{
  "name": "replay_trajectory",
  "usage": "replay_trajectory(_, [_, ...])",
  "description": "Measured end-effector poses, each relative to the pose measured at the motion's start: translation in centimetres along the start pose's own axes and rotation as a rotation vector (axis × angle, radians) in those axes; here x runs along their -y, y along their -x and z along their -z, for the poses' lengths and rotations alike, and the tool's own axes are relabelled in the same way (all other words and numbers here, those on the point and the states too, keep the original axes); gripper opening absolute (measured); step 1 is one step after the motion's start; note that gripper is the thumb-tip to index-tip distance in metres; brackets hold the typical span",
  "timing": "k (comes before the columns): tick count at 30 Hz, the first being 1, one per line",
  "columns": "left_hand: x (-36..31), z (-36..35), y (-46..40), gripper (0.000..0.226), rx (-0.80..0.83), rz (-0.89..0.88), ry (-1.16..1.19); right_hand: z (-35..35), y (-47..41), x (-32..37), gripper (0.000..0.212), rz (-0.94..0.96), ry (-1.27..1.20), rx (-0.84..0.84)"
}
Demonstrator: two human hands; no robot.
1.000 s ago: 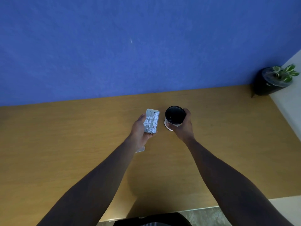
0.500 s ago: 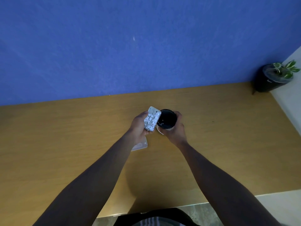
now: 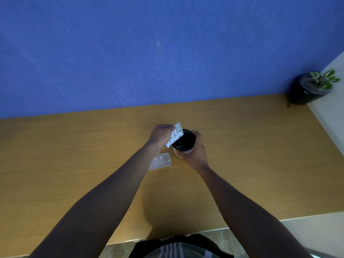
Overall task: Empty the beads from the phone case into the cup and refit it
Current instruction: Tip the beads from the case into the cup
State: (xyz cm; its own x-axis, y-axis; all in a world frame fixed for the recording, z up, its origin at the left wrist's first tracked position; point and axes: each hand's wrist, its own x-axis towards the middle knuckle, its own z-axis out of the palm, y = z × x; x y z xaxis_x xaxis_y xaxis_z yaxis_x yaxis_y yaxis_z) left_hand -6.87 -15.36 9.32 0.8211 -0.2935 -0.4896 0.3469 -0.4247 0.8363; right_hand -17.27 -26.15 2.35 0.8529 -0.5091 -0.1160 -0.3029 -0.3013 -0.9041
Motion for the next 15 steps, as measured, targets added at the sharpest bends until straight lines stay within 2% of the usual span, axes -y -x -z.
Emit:
replay_trajectory(4, [-0.5,-0.2,0.2,0.032,-0.018,-0.101,-0.08,-0.1,0.3,0.6,0.087,0.01,-0.003,-0.006])
replay_trajectory(7, [-0.6,-0.3,-0.1,0.021,0.0,-0.147,-0.128,-0.2,0.6,0.9,0.088,0.012,-0.003,-0.012])
replay_trajectory(9, [-0.7,-0.4,-0.4,0.013,0.003,-0.149,-0.153,-0.3,0.7,1.0,0.088,0.006,-0.008,-0.007])
replay_trajectory(15, [-1.1,-0.7,-0.7,0.016,-0.035,-0.111,-0.215,-0.8,0.9,0.9,0.088,-0.019,-0.014,-0.001])
